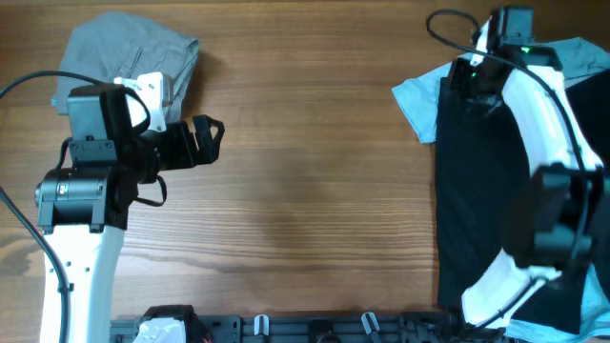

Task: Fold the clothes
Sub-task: 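Grasp the black shorts with the right gripper and drag them leftward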

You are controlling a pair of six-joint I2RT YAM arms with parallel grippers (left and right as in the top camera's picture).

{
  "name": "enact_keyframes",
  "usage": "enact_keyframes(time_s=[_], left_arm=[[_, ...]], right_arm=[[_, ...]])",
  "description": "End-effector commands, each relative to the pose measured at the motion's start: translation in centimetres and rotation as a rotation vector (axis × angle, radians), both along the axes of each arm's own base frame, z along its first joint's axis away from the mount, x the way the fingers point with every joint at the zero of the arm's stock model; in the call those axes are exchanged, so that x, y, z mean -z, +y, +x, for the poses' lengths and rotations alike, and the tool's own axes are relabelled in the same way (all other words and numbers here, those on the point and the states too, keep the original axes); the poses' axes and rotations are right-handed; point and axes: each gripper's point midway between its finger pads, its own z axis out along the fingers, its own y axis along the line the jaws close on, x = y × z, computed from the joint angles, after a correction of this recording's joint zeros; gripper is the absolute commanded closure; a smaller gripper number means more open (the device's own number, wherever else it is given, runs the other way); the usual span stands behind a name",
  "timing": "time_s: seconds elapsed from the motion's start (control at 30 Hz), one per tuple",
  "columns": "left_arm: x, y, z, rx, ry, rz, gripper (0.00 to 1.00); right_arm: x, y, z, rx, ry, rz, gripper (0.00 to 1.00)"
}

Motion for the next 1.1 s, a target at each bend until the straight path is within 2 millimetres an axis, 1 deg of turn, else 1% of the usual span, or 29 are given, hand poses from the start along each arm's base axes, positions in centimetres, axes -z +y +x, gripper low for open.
enact_keyframes(time_s=[0.0, 0.07, 0.1, 0.13, 0.17, 0.2, 0.27, 0.37, 0.4, 0.43, 0.47, 0.53, 0.57, 0.63, 0.67, 0.7, 0.73, 0.77, 0.8, 0.87, 0.93, 1.0, 1.03, 1.07], left_arm=[[-0.7, -0.4, 0.4, 0.015, -0.018, -0.01, 0.01], [-0.5, -0.4, 0.5, 0.015, -0.012, -0.01, 0.0], [-0.4, -0.4, 0.6, 0.015, -0.008, -0.011, 0.0], [-0.3, -0.4, 0.6, 0.015, -0.004, -0.011, 0.0], [-0.2, -0.4, 0.7, 0.015, 0.0, -0.011, 0.01], [-0.1, -0.4, 0.7, 0.015, 0.002, -0.011, 0.02], [-0.1, -0.4, 0.7, 0.015, 0.002, -0.011, 0.03], [-0.1, -0.4, 0.7, 0.015, 0.002, -0.011, 0.04], [-0.1, -0.4, 0.7, 0.015, 0.003, -0.011, 0.04], [-0.1, -0.4, 0.7, 0.015, 0.002, -0.011, 0.03], [-0.1, -0.4, 0.7, 0.015, 0.002, -0.011, 0.04], [-0.1, -0.4, 0.7, 0.015, 0.002, -0.011, 0.03], [-0.1, -0.4, 0.7, 0.015, 0.003, -0.011, 0.04], [-0.1, -0.4, 0.6, 0.015, 0.006, -0.011, 0.04], [0.0, -0.4, 0.5, 0.015, 0.011, -0.011, 0.04], [0.1, -0.4, 0.5, 0.015, 0.015, -0.012, 0.04], [0.1, -0.4, 0.4, 0.015, 0.018, -0.012, 0.04], [0.1, -0.4, 0.4, 0.015, 0.017, -0.012, 0.05], [0.1, -0.4, 0.4, 0.015, 0.017, -0.012, 0.04], [0.1, -0.4, 0.4, 0.015, 0.017, -0.012, 0.04], [0.1, -0.4, 0.5, 0.015, 0.016, -0.012, 0.03], [0.1, -0.4, 0.5, 0.015, 0.017, -0.012, 0.03], [0.1, -0.4, 0.5, 0.015, 0.016, -0.012, 0.0], [0.1, -0.4, 0.5, 0.015, 0.017, -0.012, 0.0]], right_arm=[[4.3, -0.3, 0.6, 0.018, 0.068, -0.02, 0.44], [6.5, -0.3, 1.1, 0.01, 0.087, -0.023, 0.45], [7.0, -0.3, 1.1, -0.003, 0.092, -0.026, 0.48], [7.4, -0.6, 1.2, -0.003, 0.097, -0.04, 0.49], [7.6, -1.5, 1.0, 0.015, 0.105, -0.09, 0.6], [7.6, -1.9, 1.0, 0.022, 0.108, -0.111, 0.61], [8.0, -2.0, 0.4, 0.023, 0.129, -0.121, 0.55], [8.8, -2.0, -0.4, -0.002, 0.152, -0.127, 0.56], [9.1, -1.8, -0.6, -0.007, 0.159, -0.118, 0.51], [9.2, 0.3, -0.3, -0.131, 0.139, -0.031, 0.39], [9.0, 1.8, -0.1, -0.231, 0.113, 0.026, 0.36], [9.1, 0.2, -0.2, -0.141, 0.134, -0.041, 0.49], [9.2, -1.0, -0.3, -0.082, 0.144, -0.096, 0.56], [9.1, -1.9, -0.5, -0.044, 0.155, -0.14, 0.63], [9.1, -2.9, -0.9, -0.01, 0.173, -0.186, 0.67], [9.0, -3.7, -1.2, 0.011, 0.186, -0.224, 0.68], [9.0, -4.3, -1.6, 0.023, 0.2, -0.255, 0.71], [9.0, -4.6, -1.8, 0.023, 0.208, -0.257, 0.82], [9.0, -4.9, -2.0, 0.026, 0.218, -0.261, 0.96], [8.5, -5.6, -2.5, 0.04, 0.237, -0.256, 0.96], [6.9, -6.7, -2.8, 0.069, 0.225, -0.254, 0.96], [3.8, -8.2, -2.6, 0.134, 0.153, -0.245, 0.96], [2.0, -8.6, -2.4, 0.153, 0.106, -0.232, 0.96], [-0.3, -8.3, -1.8, 0.114, 0.038, -0.207, 0.96]])
